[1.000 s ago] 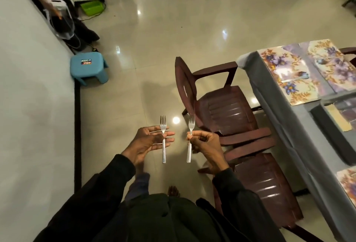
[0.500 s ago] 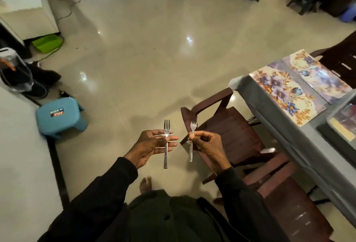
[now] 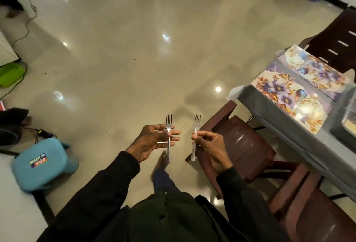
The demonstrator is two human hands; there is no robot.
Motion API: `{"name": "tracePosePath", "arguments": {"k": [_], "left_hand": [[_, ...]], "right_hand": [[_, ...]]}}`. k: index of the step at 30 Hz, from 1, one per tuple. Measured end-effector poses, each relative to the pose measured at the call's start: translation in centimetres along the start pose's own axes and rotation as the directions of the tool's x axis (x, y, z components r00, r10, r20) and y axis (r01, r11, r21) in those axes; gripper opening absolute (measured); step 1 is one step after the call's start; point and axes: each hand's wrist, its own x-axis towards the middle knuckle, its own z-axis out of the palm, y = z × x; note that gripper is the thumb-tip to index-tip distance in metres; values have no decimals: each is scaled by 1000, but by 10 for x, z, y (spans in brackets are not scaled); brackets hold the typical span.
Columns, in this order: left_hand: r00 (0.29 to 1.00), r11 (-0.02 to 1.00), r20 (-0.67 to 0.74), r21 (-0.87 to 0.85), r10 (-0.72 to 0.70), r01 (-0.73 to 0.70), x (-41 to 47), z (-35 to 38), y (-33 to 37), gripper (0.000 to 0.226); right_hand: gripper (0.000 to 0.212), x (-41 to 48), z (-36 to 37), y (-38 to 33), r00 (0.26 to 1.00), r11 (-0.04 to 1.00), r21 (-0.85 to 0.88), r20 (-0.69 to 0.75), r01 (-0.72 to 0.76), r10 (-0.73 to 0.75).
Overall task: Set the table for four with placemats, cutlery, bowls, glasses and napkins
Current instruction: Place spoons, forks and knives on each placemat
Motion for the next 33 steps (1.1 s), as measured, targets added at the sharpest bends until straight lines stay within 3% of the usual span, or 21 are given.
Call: {"name": "tracePosePath", "arguments": {"k": [10, 17, 27, 33], "left_hand": [[996, 993, 64, 106, -58, 51, 142, -38, 124, 34], [974, 979, 186, 180, -131, 97, 229, 2, 181, 32], [892, 918, 366, 378, -264, 117, 374, 86, 240, 27], [782, 864, 497, 493, -376, 102, 456, 150, 291, 29]], "right_hand": [[6, 150, 43, -73, 990, 998, 29, -132, -49, 52], [9, 201, 16, -131, 960, 995, 92, -279, 26, 1], [21, 273, -38, -156, 843, 959, 276, -530, 68, 93], [20, 312, -73, -187, 737, 926, 351, -661, 136, 143]]}}
